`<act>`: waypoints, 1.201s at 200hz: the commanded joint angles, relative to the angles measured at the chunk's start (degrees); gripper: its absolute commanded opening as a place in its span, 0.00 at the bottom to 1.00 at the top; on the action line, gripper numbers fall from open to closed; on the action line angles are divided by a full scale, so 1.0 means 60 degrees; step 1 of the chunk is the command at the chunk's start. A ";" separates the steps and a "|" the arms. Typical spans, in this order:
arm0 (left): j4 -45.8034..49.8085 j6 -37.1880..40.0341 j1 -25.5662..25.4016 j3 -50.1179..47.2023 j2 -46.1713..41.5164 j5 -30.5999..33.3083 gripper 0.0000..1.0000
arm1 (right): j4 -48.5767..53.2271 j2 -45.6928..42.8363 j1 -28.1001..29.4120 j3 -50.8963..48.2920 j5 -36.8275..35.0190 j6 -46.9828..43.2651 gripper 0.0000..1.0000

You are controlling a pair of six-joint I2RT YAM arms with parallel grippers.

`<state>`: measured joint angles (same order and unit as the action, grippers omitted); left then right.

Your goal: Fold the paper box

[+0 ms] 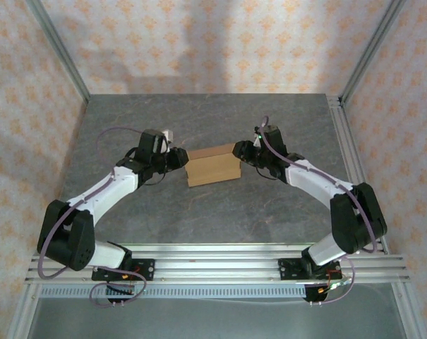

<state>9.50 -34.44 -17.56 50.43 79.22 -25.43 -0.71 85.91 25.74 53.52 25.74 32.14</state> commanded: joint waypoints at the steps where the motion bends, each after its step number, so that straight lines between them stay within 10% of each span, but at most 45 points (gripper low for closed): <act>1: 0.2403 0.0392 -0.0075 -0.0741 0.0213 0.0407 0.26 | -0.0736 -0.0539 0.0120 -0.0369 0.0050 0.0028 0.51; 65: 0.2498 0.0433 -0.0105 -0.0782 0.0302 0.0512 0.27 | -0.0646 -0.0261 0.0119 -0.0211 -0.0200 0.0688 0.55; 154: 0.2539 0.0565 -0.0134 -0.0742 0.0335 0.0507 0.27 | 0.0873 -0.0103 0.0121 -0.0574 -0.0591 0.0617 0.00; 188: 0.2590 0.0554 -0.0165 -0.0541 0.0277 0.0546 0.29 | 0.0730 -0.0402 0.0133 -0.0389 -0.0430 0.0267 0.00; 240: 0.3350 0.0924 -0.0192 0.0632 -0.0017 0.0896 0.53 | 0.0097 -0.0961 0.0113 -0.0055 -0.0233 -0.0556 0.57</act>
<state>16.93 -32.01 -18.39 52.07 77.80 -25.45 -0.23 82.74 26.20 51.70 23.64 32.58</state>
